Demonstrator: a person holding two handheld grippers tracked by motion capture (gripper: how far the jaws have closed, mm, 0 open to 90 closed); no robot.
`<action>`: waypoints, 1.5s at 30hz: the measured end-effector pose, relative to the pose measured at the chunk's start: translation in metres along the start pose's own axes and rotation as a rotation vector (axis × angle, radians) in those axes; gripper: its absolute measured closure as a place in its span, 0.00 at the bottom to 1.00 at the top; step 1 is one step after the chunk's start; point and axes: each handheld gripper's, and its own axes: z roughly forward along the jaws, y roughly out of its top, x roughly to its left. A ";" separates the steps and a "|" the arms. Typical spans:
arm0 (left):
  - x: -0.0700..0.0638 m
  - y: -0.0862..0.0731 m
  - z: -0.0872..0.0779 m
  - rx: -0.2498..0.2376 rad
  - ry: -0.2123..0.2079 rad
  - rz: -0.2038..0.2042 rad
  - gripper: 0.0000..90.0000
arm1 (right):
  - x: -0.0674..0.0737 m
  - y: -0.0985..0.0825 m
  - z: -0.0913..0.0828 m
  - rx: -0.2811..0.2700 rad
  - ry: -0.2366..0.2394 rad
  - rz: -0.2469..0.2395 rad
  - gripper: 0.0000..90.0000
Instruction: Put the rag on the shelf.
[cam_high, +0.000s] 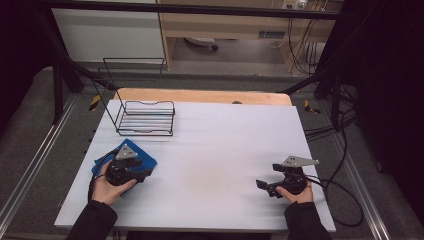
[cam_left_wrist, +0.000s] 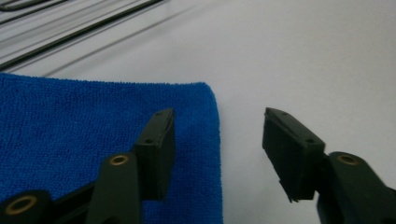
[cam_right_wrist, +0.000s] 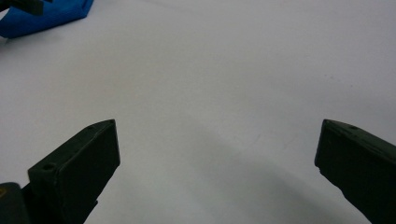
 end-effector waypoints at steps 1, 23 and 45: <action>0.000 -0.001 0.002 0.006 0.004 0.000 0.52 | 0.000 0.000 0.000 0.002 0.001 -0.003 0.01; 0.002 -0.005 0.019 0.066 0.086 0.037 0.91 | 0.000 0.000 0.001 0.002 -0.002 -0.005 0.01; -0.026 0.012 0.006 -0.017 -0.003 -0.067 0.96 | -0.001 0.001 0.000 0.001 0.001 -0.003 0.01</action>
